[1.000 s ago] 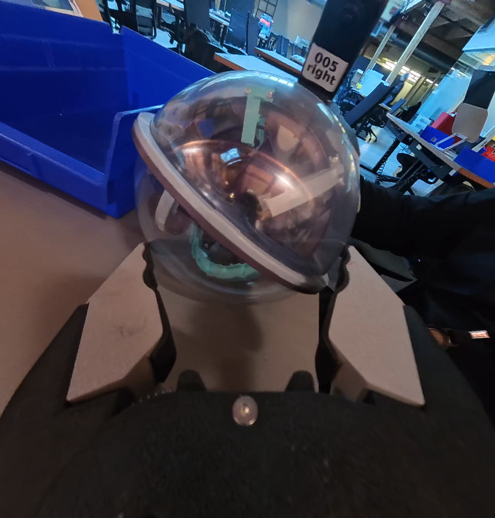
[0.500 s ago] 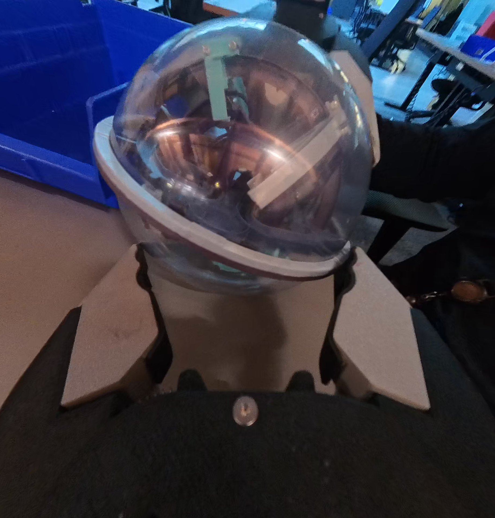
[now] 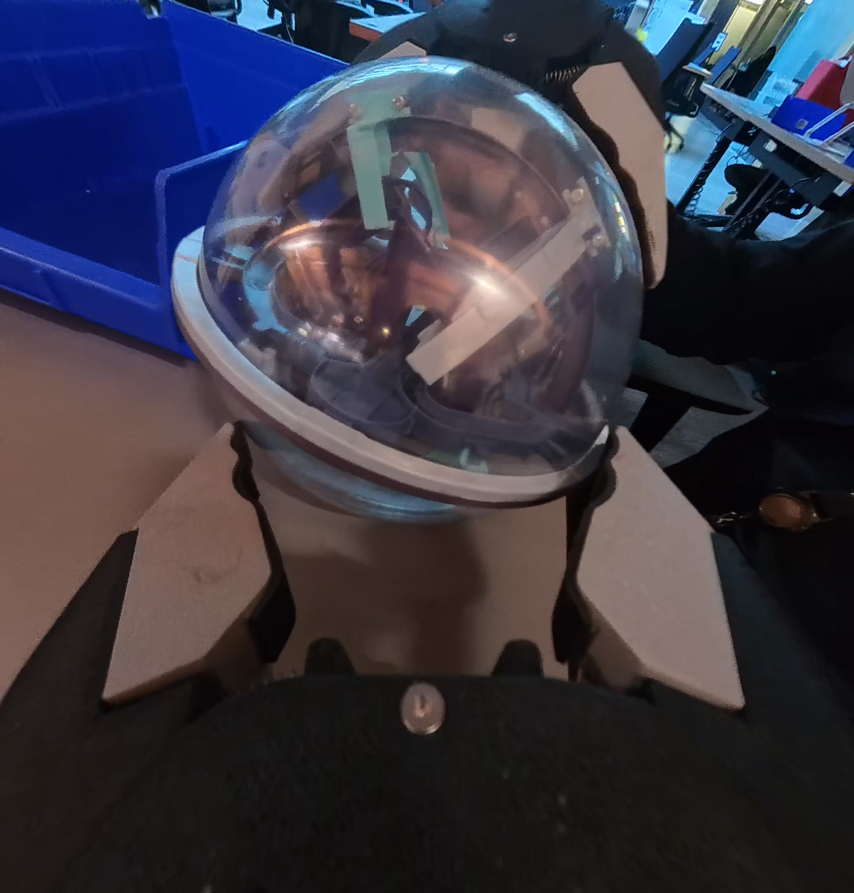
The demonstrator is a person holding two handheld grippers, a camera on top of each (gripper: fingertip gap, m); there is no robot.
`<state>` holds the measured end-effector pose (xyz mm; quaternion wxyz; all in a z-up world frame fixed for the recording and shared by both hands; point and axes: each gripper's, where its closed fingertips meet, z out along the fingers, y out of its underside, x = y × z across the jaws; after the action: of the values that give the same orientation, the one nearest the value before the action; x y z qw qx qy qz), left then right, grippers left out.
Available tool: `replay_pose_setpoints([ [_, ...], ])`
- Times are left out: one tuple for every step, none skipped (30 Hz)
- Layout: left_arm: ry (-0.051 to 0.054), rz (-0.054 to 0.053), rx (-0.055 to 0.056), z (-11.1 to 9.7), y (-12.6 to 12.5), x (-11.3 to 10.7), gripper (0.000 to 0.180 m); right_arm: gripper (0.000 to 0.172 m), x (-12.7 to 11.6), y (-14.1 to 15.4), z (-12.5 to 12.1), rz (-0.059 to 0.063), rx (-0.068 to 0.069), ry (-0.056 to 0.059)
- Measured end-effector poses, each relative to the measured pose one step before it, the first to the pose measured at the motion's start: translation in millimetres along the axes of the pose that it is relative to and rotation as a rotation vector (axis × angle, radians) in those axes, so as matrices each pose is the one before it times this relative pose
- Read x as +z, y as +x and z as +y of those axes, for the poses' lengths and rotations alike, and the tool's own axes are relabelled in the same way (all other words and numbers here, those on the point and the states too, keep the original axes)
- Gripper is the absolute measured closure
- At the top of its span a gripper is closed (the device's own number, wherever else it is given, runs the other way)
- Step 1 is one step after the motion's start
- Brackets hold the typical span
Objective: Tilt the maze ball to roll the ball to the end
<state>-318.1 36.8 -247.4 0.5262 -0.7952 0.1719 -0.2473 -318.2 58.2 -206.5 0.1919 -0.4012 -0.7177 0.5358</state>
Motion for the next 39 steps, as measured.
replay_pose_setpoints([
  [-0.0017,0.0071,-0.0204,0.20,-0.36,0.54,0.042,0.022,0.19,1.16,-0.73,-0.0028,0.0170,0.0026],
  [-0.0012,0.0051,-0.0213,0.13,-0.50,0.78,0.042,0.022,0.22,1.19,-0.90,-0.0030,0.0166,0.0045],
  [0.0015,0.0012,-0.0177,-0.29,-0.86,0.35,0.043,0.022,0.30,1.14,-0.78,-0.0033,0.0133,0.0050],
  [0.0014,0.0024,-0.0112,-0.09,-0.51,-0.04,0.043,0.022,0.33,1.00,-0.63,-0.0038,0.0100,0.0039],
  [0.0008,0.0017,-0.0073,-0.06,-0.42,-0.20,0.043,0.022,0.36,0.66,-0.46,-0.0032,0.0067,0.0026],
  [0.0004,0.0007,-0.0037,-0.09,-0.25,-0.14,0.043,0.022,0.27,0.52,-0.33,-0.0023,0.0037,0.0007],
  [0.0010,0.0004,-0.0033,-0.16,-0.26,-0.05,0.043,0.022,0.21,0.43,-0.10,-0.0021,0.0043,-0.0010],
  [0.0015,0.0019,-0.0087,-0.27,-0.40,0.00,0.043,0.022,0.12,0.73,-0.15,-0.0027,0.0076,-0.0018],
  [0.0028,0.0031,-0.0108,-0.44,-0.50,-0.05,0.043,0.022,0.13,1.00,-0.23,-0.0036,0.0093,-0.0014],
  [0.0020,0.0020,-0.0081,-0.32,-0.38,-0.05,0.043,0.022,0.25,0.75,-0.42,-0.0037,0.0066,0.0007],
  [0.0009,-0.0007,-0.0022,-0.07,-0.30,-0.15,0.043,0.022,0.35,0.36,-0.41,-0.0032,0.0012,0.0032],
  [0.0016,-0.0035,0.0027,-0.21,-0.12,-0.31,0.043,0.022,0.17,0.06,-0.27,-0.0020,-0.0020,0.0033],
  [0.0015,-0.0023,0.0024,-0.20,-0.06,-0.13,0.043,0.022,0.11,-0.13,-0.01,-0.0012,-0.0008,0.0017],
  [-0.0001,-0.0005,-0.0003,-0.04,0.03,-0.11,0.043,0.022,0.00,0.09,-0.07,-0.0009,0.0010,0.0018],
  [-0.0002,-0.0007,-0.0017,-0.07,-0.15,0.08,0.042,0.022,-0.10,0.16,-0.21,-0.0014,0.0017,0.0038],
  [0.0005,-0.0014,-0.0019,-0.15,0.04,0.06,0.042,0.022,-0.09,0.02,-0.12,-0.0021,0.0013,0.0050],
  [0.0005,-0.0016,-0.0018,-0.05,0.27,0.03,0.042,0.022,-0.23,0.12,-0.08,-0.0029,0.0019,0.0054],
  [0.0004,-0.0010,-0.0048,-0.41,0.33,-0.10,0.042,0.022,-0.33,-0.05,-0.01,-0.0042,0.0043,0.0055],
  [-0.0011,-0.0018,-0.0055,-0.38,0.29,-0.02,0.042,0.022,-0.38,0.08,0.09,-0.0058,0.0057,0.0064],
  [-0.0031,-0.0033,-0.0054,-0.52,0.26,-0.02,0.042,0.022,-0.42,0.21,-0.01,-0.0073,0.0067,0.0080],
  [-0.0035,-0.0031,-0.0097,-0.77,0.03,-0.08,0.042,0.022,-0.54,0.56,-0.11,-0.0079,0.0107,0.0079],
  [-0.0029,-0.0006,-0.0144,-0.93,0.07,0.04,0.042,0.022,-0.43,0.77,-0.01,-0.0075,0.0149,0.0071],
  [0.0003,0.0010,-0.0124,-0.74,0.01,0.17,0.042,0.022,-0.39,0.80,-0.14,-0.0056,0.0135,0.0068],
  [0.0036,0.0019,-0.0087,-0.69,-0.24,0.11,0.042,0.022,-0.23,0.75,-0.31,-0.0031,0.0101,0.0067],
  [0.0048,0.0037,-0.0083,-0.41,-0.19,-0.02,0.042,0.022,-0.07,0.53,-0.31,-0.0011,0.0085,0.0052],
  [0.0040,0.0031,-0.0056,-0.41,-0.17,-0.10,0.042,0.022,0.09,0.42,-0.20,-0.0005,0.0068,0.0039],
  [0.0016,0.0022,-0.0072,-0.40,0.00,-0.10,0.042,0.022,-0.01,0.32,-0.18,-0.0015,0.0074,0.0036],
  [-0.0008,0.0008,-0.0054,-0.30,0.14,0.01,0.042,0.022,-0.16,0.19,-0.11,-0.0026,0.0056,0.0028],
  [-0.0007,-0.0023,0.0031,-0.19,0.19,0.07,0.042,0.022,-0.14,-0.22,0.11,-0.0023,-0.0004,0.0019],
  [-0.0010,-0.0028,0.0043,0.03,0.28,0.18,0.042,0.022,-0.20,-0.28,0.19,-0.0015,-0.0022,0.0014],
  [-0.0029,-0.0012,-0.0007,-0.04,0.39,0.08,0.042,0.022,-0.05,-0.35,0.16,-0.0021,0.0016,0.0013],
  [-0.0026,-0.0007,-0.0013,-0.08,0.39,-0.09,0.042,0.022,-0.04,-0.34,0.09,-0.0029,0.0033,0.0020],
  [0.0003,-0.0014,0.0025,-0.29,0.08,-0.01,0.042,0.022,0.07,-0.15,0.00,-0.0023,0.0008,0.0027],
  [0.0018,-0.0013,0.0051,-0.16,0.12,0.05,0.041,0.022,0.10,-0.29,-0.06,-0.0011,-0.0022,0.0021],
  [0.0027,-0.0010,0.0074,-0.09,0.14,0.05,0.041,0.022,0.06,-0.42,-0.03,-0.0004,-0.0044,0.0005],
  [0.0017,-0.0005,0.0073,0.08,0.12,0.09,0.041,0.022,0.14,-0.52,0.12,0.0002,-0.0053,-0.0010],
  [0.0009,-0.0001,0.0052,0.13,0.21,0.05,0.041,0.022,0.07,-0.38,0.20,0.0009,-0.0041,-0.0020],
  [0.0011,0.0005,0.0042,0.02,0.15,0.02,0.041,0.022,-0.06,-0.33,0.18,0.0014,-0.0033,-0.0026],
  [0.0020,0.0007,0.0052,0.02,0.12,0.05,0.041,0.022,0.06,-0.37,0.23,0.0018,-0.0038,-0.0028],
])
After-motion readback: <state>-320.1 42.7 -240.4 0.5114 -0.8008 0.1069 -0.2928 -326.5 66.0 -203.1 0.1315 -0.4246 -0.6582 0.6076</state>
